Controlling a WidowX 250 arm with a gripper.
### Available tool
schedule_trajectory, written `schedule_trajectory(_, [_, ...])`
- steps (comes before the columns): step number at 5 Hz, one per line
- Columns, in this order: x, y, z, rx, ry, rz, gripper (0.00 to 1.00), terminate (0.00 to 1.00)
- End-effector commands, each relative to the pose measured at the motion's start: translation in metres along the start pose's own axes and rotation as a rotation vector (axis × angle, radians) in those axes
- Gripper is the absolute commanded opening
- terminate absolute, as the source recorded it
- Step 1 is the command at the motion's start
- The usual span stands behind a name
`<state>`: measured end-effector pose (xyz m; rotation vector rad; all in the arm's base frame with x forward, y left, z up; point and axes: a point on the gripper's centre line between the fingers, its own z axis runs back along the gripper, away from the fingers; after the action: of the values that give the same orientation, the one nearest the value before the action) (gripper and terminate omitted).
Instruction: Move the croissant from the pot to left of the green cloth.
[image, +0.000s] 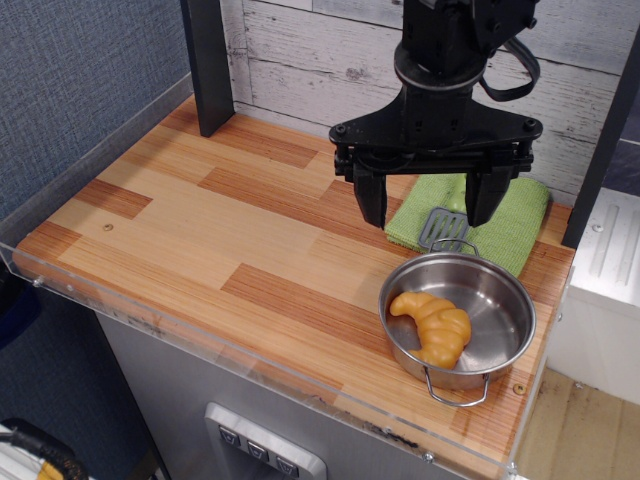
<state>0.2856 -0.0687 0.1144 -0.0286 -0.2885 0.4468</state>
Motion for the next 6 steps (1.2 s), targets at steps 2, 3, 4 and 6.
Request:
schedule_trajectory(2, [-0.006,-0.005,-0.01,0.01,0.005,-0.021,1.0,0.0])
schedule_trajectory(3, [-0.011,-0.007,-0.019,0.02,0.007,-0.033,1.0,0.0])
schedule_trajectory(4, [-0.016,-0.01,-0.028,0.018,0.012,-0.036,1.0,0.0])
schedule_trajectory(6, [-0.027,-0.033,-0.049,-0.011,0.048,-0.03,1.0,0.0])
